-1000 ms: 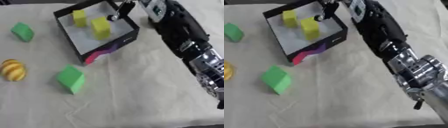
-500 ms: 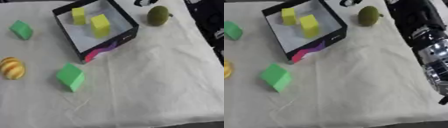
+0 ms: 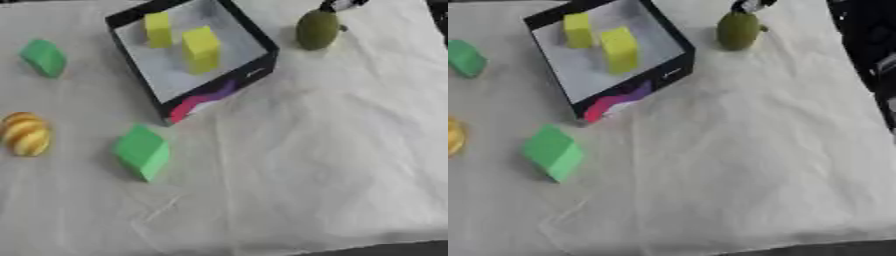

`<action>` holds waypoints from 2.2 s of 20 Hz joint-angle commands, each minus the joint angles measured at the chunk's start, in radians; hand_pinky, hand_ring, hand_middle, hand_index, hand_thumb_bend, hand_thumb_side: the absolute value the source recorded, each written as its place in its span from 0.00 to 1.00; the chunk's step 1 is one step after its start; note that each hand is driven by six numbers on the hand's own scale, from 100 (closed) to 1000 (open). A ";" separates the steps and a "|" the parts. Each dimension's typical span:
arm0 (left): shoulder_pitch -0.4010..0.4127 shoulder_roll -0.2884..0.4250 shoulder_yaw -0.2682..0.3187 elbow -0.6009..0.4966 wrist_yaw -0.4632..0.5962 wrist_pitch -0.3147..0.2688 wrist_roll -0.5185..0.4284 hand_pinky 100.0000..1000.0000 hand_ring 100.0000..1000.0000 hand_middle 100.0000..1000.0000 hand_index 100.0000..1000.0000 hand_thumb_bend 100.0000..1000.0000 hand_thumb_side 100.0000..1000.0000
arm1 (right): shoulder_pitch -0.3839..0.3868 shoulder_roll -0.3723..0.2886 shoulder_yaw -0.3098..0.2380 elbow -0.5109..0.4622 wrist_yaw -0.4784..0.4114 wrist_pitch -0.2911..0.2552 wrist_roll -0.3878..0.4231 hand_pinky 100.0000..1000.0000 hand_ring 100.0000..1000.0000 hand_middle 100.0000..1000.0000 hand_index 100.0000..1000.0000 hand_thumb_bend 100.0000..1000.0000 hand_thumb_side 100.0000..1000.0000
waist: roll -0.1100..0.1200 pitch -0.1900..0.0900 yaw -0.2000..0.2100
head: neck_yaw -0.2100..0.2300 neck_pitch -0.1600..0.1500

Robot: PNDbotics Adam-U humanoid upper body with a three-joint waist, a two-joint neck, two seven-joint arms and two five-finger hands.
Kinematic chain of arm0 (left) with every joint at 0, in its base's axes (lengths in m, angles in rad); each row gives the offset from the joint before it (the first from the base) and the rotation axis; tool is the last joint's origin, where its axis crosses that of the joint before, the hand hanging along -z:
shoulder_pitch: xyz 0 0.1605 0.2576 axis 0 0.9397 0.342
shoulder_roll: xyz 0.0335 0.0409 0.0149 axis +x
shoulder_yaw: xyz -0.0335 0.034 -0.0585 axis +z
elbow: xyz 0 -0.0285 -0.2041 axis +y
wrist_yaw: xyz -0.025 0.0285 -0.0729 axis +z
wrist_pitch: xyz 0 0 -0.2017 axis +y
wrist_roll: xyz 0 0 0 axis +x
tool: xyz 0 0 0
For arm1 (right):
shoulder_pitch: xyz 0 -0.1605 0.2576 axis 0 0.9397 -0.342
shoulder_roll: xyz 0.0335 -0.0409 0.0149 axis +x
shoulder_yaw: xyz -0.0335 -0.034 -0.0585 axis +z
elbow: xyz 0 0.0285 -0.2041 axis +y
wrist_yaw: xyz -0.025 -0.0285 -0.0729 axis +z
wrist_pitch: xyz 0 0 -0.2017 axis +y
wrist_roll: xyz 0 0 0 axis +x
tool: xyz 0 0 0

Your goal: Pick up objects on the table and place them in the box.

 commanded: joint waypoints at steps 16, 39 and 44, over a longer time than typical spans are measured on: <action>-0.013 0.035 0.001 -0.015 -0.003 0.012 -0.010 0.66 0.58 0.63 0.67 0.26 0.51 | 0.028 -0.070 -0.031 0.049 0.070 -0.065 -0.020 0.88 0.92 0.88 0.92 0.32 0.11 | 0.002 0.002 0.011 | 0.016 -0.129; -0.041 0.023 -0.011 -0.024 0.008 0.016 -0.020 0.67 0.58 0.63 0.67 0.24 0.52 | 0.051 -0.022 -0.051 0.081 0.078 -0.023 -0.072 0.85 0.89 0.85 0.91 0.25 0.14 | 0.002 0.059 0.052 | -0.009 -0.133; -0.043 0.019 -0.012 -0.025 0.010 0.017 -0.022 0.67 0.58 0.63 0.67 0.23 0.53 | 0.053 -0.005 -0.055 0.092 0.108 0.014 -0.148 0.77 0.77 0.74 0.82 0.19 0.09 | 0.004 0.064 0.059 | -0.024 -0.137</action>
